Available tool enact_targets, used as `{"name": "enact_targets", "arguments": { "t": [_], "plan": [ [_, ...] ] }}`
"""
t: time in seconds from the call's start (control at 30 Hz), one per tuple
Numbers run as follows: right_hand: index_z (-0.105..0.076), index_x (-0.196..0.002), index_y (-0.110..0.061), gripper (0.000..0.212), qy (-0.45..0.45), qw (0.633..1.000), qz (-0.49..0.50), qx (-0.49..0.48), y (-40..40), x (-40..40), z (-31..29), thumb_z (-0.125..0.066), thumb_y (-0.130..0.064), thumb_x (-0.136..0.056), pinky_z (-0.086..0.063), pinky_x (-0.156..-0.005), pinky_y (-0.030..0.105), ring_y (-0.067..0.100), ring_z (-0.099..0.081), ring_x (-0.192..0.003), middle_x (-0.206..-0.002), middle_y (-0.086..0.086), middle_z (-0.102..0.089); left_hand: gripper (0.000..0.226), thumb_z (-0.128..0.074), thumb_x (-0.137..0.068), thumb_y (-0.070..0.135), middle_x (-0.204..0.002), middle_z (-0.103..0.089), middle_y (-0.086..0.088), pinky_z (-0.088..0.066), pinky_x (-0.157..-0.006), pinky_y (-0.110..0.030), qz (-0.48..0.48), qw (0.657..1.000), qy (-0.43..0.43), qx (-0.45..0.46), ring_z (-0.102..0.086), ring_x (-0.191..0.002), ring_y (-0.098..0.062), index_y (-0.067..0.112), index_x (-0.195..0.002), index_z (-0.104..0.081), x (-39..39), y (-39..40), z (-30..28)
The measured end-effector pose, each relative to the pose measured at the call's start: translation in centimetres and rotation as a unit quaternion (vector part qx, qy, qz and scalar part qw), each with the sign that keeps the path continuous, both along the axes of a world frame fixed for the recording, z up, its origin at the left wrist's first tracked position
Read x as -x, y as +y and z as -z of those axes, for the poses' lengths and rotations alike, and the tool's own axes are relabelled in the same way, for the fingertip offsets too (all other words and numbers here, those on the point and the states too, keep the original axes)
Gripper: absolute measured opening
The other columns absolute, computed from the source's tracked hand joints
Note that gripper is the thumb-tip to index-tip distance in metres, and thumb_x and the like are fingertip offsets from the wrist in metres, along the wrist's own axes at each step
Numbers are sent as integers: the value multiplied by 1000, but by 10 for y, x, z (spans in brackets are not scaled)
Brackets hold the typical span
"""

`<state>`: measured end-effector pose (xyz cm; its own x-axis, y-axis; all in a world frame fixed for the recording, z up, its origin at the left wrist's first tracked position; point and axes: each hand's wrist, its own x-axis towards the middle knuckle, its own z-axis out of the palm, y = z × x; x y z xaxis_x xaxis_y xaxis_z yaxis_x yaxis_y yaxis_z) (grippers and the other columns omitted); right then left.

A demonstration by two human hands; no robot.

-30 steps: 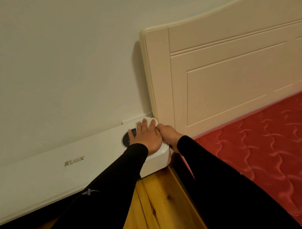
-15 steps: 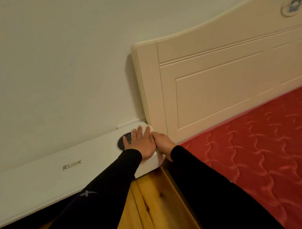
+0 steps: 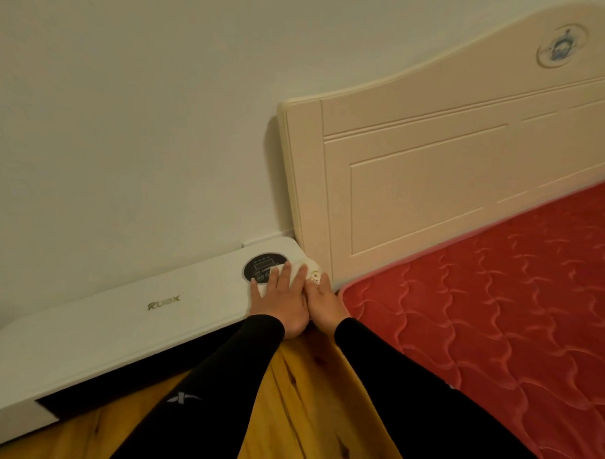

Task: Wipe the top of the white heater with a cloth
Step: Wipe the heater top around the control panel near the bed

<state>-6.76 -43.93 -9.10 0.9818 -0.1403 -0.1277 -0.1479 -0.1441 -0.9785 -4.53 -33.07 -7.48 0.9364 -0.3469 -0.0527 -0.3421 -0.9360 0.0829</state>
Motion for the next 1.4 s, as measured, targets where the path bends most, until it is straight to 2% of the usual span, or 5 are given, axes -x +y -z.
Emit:
{"name": "enact_targets", "arguments": {
  "t": [0.17, 0.33, 0.5, 0.83, 1.4],
  "plan": [
    [11, -158, -9, 73, -20, 999, -10, 47, 11, 20, 7, -36, -29, -106, -31, -118, 38, 25, -34, -146, -164, 8, -25, 79, -37, -92, 34, -163, 15, 3, 11, -114, -60, 2, 999, -28, -16, 15, -149, -23, 40, -149, 17, 16, 9, 4],
    [-36, -143, -13, 41, -75, 986, -7, 147, -9, 29, 7, -33, -31, -107, -40, -105, 34, 20, -50, -126, -140, 7, -52, 75, -36, -92, 33, -164, 6, 0, 14, -110, -62, -9, 997, -73, -13, 9, -150, -25, 38, -150, 10, 16, 6, 9],
    [-2, -161, -11, 71, -137, 874, -76, 461, -33, 19, 11, -41, -30, -104, -13, -125, 48, 28, 3, -156, -168, 12, 6, 77, -49, -89, 33, -161, -10, -11, 9, -112, -61, 17, 990, -136, -38, -4, -149, -31, 27, -151, -2, 13, 3, 13],
    [2, -160, -14, 100, -133, 712, -195, 661, -50, -33, -9, -53, -60, -92, -11, -124, 48, 23, 2, -156, -169, 5, 4, 75, -39, -99, 37, -162, 2, -18, -9, -119, -55, 69, 981, -163, -78, 0, -149, -35, 8, -153, 6, 2, 3, 16],
    [0, -160, -10, 91, -136, 699, -157, 684, -4, -16, -2, -40, -60, -96, -5, -125, 47, 27, 9, -155, -169, 9, 6, 75, -38, -99, 42, -162, -7, -17, -10, -119, -53, 65, 977, -191, -71, -7, -149, -32, 5, -153, -1, 18, 41, 21]
  ]
}}
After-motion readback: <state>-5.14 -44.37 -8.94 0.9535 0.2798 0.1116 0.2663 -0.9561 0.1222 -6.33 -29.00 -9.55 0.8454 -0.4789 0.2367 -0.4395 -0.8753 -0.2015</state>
